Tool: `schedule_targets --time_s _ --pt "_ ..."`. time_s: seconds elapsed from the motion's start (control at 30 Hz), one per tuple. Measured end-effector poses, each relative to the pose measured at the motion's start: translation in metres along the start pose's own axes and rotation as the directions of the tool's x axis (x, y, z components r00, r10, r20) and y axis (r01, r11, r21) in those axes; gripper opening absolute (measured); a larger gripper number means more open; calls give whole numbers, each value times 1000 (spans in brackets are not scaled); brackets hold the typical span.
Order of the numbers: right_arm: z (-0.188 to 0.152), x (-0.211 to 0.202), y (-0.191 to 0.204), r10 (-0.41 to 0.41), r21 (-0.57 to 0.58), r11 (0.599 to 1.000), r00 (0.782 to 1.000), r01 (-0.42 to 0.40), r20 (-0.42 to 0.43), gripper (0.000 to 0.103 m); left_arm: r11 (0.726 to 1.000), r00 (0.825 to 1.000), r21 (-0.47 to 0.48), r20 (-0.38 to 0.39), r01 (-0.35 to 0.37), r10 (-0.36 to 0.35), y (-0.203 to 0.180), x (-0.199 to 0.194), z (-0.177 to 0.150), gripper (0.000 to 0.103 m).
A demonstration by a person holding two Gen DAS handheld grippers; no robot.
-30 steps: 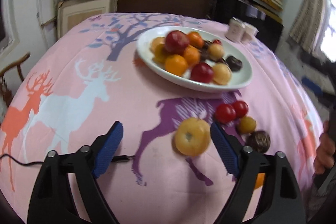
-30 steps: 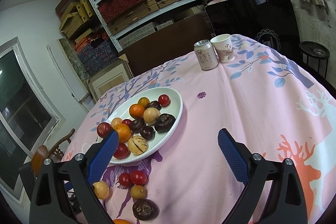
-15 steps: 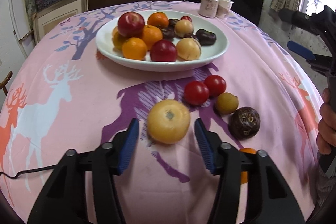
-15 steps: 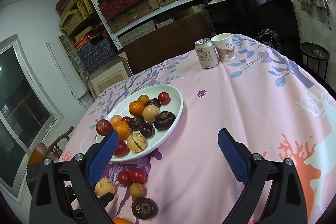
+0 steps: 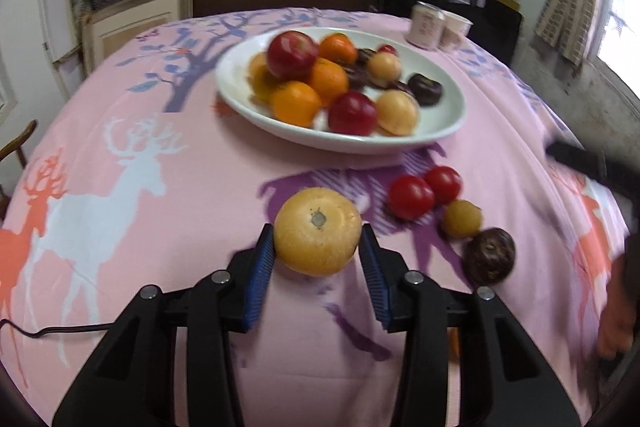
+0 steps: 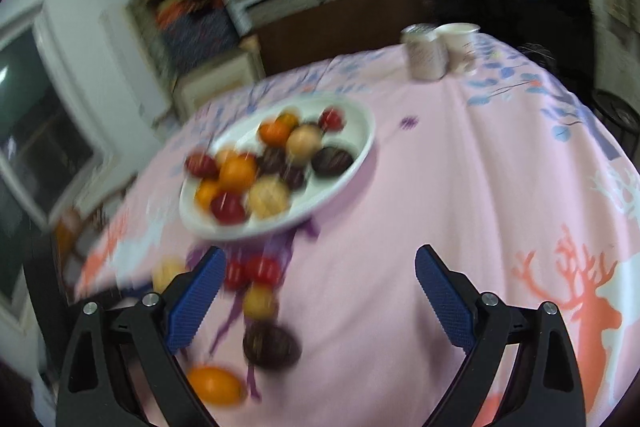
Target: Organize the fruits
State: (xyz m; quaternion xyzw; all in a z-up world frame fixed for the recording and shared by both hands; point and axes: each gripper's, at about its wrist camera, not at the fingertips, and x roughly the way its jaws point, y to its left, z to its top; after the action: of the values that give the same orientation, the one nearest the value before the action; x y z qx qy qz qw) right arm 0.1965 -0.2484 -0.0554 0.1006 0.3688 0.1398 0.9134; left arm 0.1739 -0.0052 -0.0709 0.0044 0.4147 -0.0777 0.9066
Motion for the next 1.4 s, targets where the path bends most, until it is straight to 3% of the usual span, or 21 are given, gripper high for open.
schedule_targets --time_s 0.13,0.47,0.63,0.93,1.1,1.27,1.4 --pt "-25 6 20 -45 -136 990 997 36 -63 96 1000 1000 -31 -7 1 -1 8 0 1 42" --pt "-39 19 39 -76 -239 970 991 47 -114 91 1000 1000 -26 -9 16 -16 6 -3 0 42" --pt "-45 27 48 -114 -293 953 985 72 -127 76 1000 1000 -28 -8 14 -14 6 -3 0 42" --pt "-44 31 42 -76 -255 966 985 34 -157 68 1000 1000 -27 -26 12 -12 6 -1 -1 42" --pt "-38 34 25 -190 -220 963 971 155 -147 55 999 999 -39 -32 1 -2 10 2 -1 42" --pt "-38 35 20 -178 -205 968 972 145 -152 53 999 999 -34 -38 4 -5 9 3 -2 42" --pt "-38 34 17 -170 -189 972 974 140 -149 44 999 999 -32 -48 6 -7 8 5 -2 42"
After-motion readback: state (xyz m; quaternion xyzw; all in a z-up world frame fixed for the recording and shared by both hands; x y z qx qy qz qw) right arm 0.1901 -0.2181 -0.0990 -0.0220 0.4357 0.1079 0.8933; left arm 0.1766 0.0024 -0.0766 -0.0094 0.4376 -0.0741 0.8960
